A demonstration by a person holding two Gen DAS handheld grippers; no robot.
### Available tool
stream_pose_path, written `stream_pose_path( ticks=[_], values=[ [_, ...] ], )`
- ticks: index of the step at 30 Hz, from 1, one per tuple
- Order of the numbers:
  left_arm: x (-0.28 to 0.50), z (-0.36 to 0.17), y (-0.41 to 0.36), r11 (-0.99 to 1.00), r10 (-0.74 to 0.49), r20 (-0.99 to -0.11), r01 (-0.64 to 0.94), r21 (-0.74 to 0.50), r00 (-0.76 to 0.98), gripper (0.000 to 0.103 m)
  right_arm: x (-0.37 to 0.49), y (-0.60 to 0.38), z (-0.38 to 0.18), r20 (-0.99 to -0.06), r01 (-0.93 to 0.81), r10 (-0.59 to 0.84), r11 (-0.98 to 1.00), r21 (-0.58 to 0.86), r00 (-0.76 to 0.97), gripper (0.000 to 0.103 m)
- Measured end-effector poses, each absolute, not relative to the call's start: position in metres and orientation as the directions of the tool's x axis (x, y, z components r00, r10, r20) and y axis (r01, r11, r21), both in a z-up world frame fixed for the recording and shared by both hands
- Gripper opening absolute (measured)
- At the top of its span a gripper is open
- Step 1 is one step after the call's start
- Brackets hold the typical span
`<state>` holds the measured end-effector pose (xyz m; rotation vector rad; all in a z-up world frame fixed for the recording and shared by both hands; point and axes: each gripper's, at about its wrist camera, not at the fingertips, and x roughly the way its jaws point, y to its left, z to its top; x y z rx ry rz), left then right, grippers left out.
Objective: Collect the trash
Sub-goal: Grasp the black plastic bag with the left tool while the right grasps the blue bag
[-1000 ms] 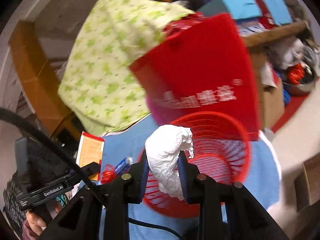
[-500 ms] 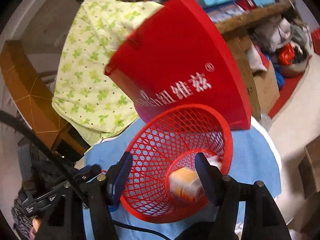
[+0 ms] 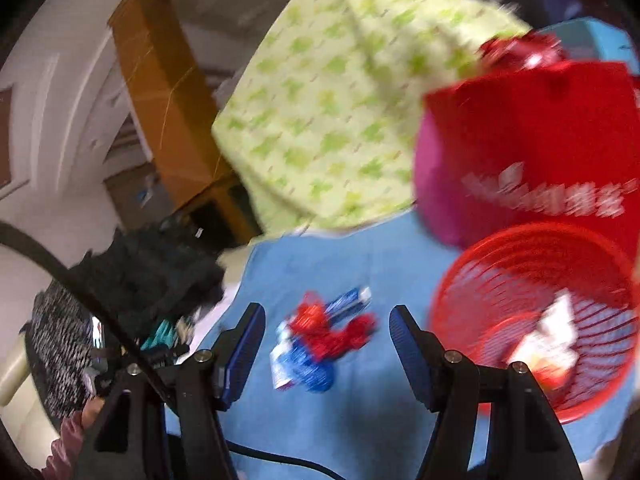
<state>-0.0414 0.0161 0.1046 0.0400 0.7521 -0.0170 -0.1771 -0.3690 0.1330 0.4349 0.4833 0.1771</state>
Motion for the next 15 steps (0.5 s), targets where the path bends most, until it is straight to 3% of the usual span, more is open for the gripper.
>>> stream_pose_path(
  ticks=[6, 15],
  values=[
    [-0.024, 0.078, 0.08, 0.996, 0.061, -0.719, -0.091, -0.002, 0.692, 0.064, -0.127, -0.324, 0.084, -0.552, -0.075, 0.357, 0.881, 0.468, 0.753, 0.069],
    [0.044, 0.035, 0.082, 0.993, -0.037, -0.789, -0.068, -0.099, 0.613, 0.068, -0.075, -0.303, 0.018, -0.652, -0.019, 0.425, 0.846, 0.533, 0.629, 0.068]
  ],
)
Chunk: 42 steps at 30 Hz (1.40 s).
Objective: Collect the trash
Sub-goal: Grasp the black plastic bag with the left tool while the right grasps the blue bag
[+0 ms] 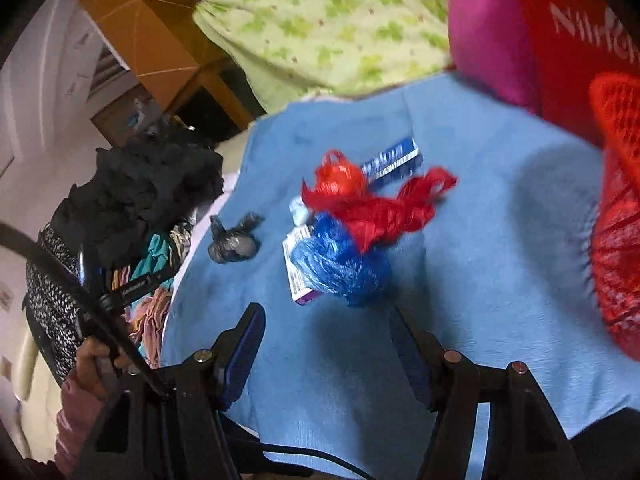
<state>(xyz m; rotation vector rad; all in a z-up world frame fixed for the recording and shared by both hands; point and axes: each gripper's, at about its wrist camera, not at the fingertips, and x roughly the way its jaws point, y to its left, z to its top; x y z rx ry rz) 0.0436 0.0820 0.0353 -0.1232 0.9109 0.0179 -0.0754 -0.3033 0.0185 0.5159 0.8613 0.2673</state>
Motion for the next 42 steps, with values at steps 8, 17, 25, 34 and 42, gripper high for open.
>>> stream_pose_path(
  ticks=[8, 17, 25, 34, 42],
  values=[
    [0.125, 0.025, 0.087, 0.963, -0.169, -0.777, -0.067, -0.262, 0.606, 0.071, -0.026, -0.298, -0.008, -0.678, -0.005, 0.423, 0.85, 0.526, 0.602, 0.068],
    [0.155, -0.025, 0.074, 0.91, -0.346, -0.802, -0.034, -0.413, 0.486, 0.063, 0.01, -0.286, -0.047, -0.696, 0.014, 0.486, 0.815, 0.58, 0.529, 0.051],
    [0.121, -0.016, 0.035, 0.908, -0.39, -0.793, 0.055, -0.414, 0.469, 0.046, -0.025, -0.288, -0.029, -0.676, -0.042, 0.498, 0.82, 0.571, 0.543, 0.038],
    [0.058, -0.001, 0.001, 0.919, -0.378, -0.788, 0.094, -0.382, 0.486, 0.013, -0.079, -0.305, -0.008, -0.649, -0.035, 0.506, 0.803, 0.595, 0.568, 0.038],
    [0.006, 0.011, -0.019, 0.917, -0.391, -0.782, 0.13, -0.378, 0.486, 0.01, -0.12, -0.329, -0.004, -0.672, 0.017, 0.44, 0.83, 0.558, 0.595, 0.038]
  ],
)
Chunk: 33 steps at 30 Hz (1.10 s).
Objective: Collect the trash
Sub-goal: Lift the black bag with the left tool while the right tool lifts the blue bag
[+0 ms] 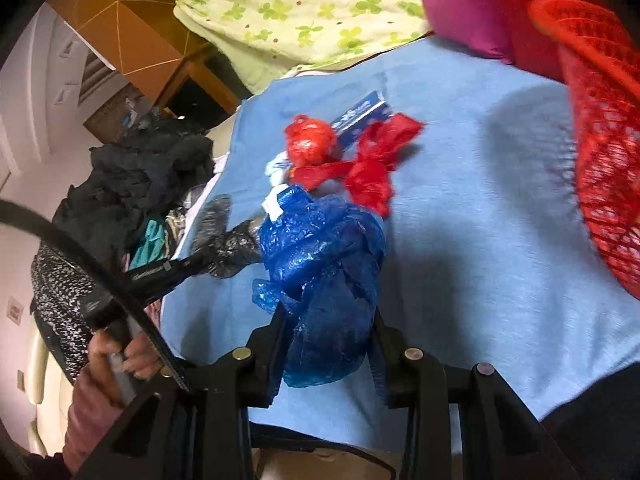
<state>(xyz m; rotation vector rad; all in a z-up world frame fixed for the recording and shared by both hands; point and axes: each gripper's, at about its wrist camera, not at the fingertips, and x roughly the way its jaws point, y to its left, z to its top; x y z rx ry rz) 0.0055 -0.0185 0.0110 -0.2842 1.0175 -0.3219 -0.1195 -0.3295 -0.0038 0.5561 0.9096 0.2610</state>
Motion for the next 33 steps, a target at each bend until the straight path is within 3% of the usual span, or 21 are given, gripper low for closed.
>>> stream_pose_path(
  ticks=[4, 6, 8, 9, 13, 19, 21, 22, 23, 31, 32, 33],
  values=[
    [-0.016, 0.017, -0.025, 0.931, -0.364, -0.791, 0.195, -0.308, 0.492, 0.012, -0.126, -0.336, -0.002, -0.667, 0.022, 0.437, 0.827, 0.562, 0.603, 0.038],
    [-0.016, 0.022, -0.025, 0.948, -0.316, -0.792, 0.213, -0.238, 0.523, 0.027, -0.126, -0.336, -0.001, -0.666, 0.021, 0.438, 0.827, 0.562, 0.604, 0.038],
    [-0.01, 0.027, -0.021, 0.962, -0.267, -0.782, 0.203, -0.182, 0.563, 0.079, -0.124, -0.335, -0.003, -0.666, 0.021, 0.439, 0.825, 0.564, 0.603, 0.038],
    [-0.005, 0.03, -0.02, 0.961, -0.267, -0.764, 0.218, -0.169, 0.587, 0.083, -0.123, -0.334, -0.003, -0.666, 0.021, 0.441, 0.825, 0.565, 0.602, 0.038],
    [0.032, 0.025, -0.029, 0.965, -0.177, -0.749, 0.261, -0.006, 0.639, 0.083, -0.12, -0.327, -0.008, -0.675, 0.023, 0.443, 0.826, 0.563, 0.59, 0.038],
    [0.062, -0.004, -0.051, 0.929, -0.256, -0.794, 0.367, -0.045, 0.551, 0.083, -0.116, -0.325, -0.012, -0.687, 0.029, 0.439, 0.831, 0.556, 0.579, 0.038],
    [0.061, -0.009, -0.056, 0.923, -0.276, -0.803, 0.378, -0.068, 0.528, 0.076, -0.114, -0.324, -0.012, -0.69, 0.03, 0.435, 0.834, 0.551, 0.579, 0.038],
    [0.059, -0.011, -0.056, 0.912, -0.313, -0.804, 0.396, -0.107, 0.505, 0.062, -0.114, -0.323, -0.012, -0.69, 0.03, 0.436, 0.834, 0.551, 0.578, 0.038],
    [0.058, -0.012, -0.058, 0.906, -0.331, -0.807, 0.404, -0.127, 0.489, 0.056, -0.113, -0.322, -0.012, -0.689, 0.027, 0.438, 0.833, 0.552, 0.577, 0.038],
    [0.035, -0.007, -0.068, 0.924, -0.302, -0.81, 0.363, -0.119, 0.503, 0.037, -0.124, -0.315, 0.007, -0.671, -0.01, 0.414, 0.855, 0.519, 0.615, 0.038],
    [0.03, -0.004, -0.067, 0.926, -0.305, -0.805, 0.356, -0.126, 0.509, 0.023, -0.126, -0.315, 0.011, -0.667, -0.016, 0.409, 0.859, 0.512, 0.623, 0.038],
    [0.026, -0.001, -0.065, 0.928, -0.309, -0.8, 0.346, -0.136, 0.514, 0.022, -0.129, -0.315, 0.016, -0.66, -0.022, 0.403, 0.862, 0.506, 0.634, 0.038]
  ],
)
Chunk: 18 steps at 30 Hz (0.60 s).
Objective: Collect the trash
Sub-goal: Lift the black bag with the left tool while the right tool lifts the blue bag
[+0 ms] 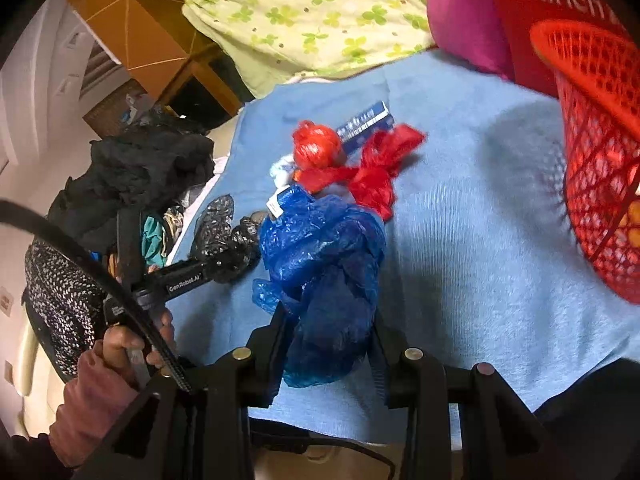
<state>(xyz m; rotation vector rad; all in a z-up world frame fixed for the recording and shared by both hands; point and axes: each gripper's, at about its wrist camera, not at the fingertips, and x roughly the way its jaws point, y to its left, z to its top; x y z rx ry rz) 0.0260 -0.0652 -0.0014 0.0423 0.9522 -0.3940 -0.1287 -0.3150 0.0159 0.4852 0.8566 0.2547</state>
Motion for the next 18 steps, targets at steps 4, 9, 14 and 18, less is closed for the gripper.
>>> stream_pose_path(
  ticks=[4, 9, 14, 18],
  values=[
    [0.009, 0.022, -0.063, 0.937, -0.319, -0.762, 0.306, -0.166, 0.564, 0.022, -0.137, -0.315, 0.033, -0.637, -0.046, 0.386, 0.875, 0.482, 0.667, 0.038],
    [-0.019, 0.06, -0.062, 0.942, -0.315, -0.703, 0.304, -0.146, 0.638, 0.022, -0.15, -0.313, 0.054, -0.611, -0.069, 0.364, 0.89, 0.451, 0.703, 0.038],
    [-0.05, 0.109, -0.078, 0.952, -0.275, -0.634, 0.298, -0.073, 0.723, 0.022, -0.161, -0.314, 0.075, -0.582, -0.084, 0.337, 0.905, 0.418, 0.74, 0.038],
    [-0.073, 0.142, -0.099, 0.959, -0.221, -0.58, 0.284, 0.018, 0.784, 0.022, -0.174, -0.321, 0.096, -0.543, -0.091, 0.313, 0.914, 0.396, 0.779, 0.038]
  ],
)
